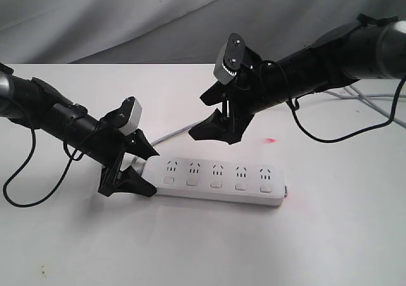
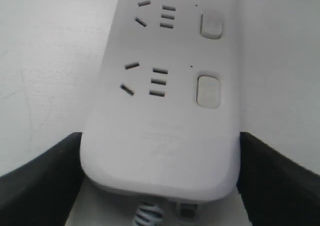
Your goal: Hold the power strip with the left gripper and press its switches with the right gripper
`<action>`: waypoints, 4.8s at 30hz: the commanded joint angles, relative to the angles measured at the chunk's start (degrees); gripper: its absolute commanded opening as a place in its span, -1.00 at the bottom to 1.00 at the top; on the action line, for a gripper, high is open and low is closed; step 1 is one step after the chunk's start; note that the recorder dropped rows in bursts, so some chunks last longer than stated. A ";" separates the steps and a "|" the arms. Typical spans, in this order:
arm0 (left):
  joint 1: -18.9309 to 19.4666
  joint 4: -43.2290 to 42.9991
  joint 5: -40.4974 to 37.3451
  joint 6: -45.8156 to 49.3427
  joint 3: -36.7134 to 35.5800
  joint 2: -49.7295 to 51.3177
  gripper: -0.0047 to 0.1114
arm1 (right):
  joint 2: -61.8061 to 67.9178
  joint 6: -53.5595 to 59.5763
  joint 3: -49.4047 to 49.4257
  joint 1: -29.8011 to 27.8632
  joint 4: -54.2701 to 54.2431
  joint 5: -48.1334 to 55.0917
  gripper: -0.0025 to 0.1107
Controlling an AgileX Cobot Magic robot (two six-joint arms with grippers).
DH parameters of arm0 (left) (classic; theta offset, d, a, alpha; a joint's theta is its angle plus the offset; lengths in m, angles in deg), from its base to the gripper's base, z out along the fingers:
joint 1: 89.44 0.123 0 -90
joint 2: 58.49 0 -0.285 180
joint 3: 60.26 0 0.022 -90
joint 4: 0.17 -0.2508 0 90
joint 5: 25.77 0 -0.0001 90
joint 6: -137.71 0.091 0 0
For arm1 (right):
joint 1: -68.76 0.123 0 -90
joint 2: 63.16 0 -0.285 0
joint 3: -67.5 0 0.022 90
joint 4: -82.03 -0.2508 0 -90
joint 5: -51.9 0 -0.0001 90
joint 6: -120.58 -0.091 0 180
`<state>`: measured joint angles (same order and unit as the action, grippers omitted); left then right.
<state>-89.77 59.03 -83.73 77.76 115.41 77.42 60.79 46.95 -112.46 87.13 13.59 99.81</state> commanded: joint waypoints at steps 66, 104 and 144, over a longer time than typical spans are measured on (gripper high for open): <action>-0.29 0.17 -0.32 -0.10 0.07 0.18 -0.22 | 10.65 -4.39 3.08 2.43 10.73 -7.70 0.43; -0.29 0.17 -0.32 -0.10 0.07 0.18 -0.22 | -2.37 -0.15 7.96 -2.27 4.68 -6.82 0.43; -0.29 0.17 -0.32 -0.10 0.07 0.18 -0.22 | 2.67 -0.19 9.40 0.30 5.45 -9.15 0.43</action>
<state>-89.92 59.23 -83.73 77.76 115.41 77.52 63.07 47.07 -103.43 87.26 18.73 90.92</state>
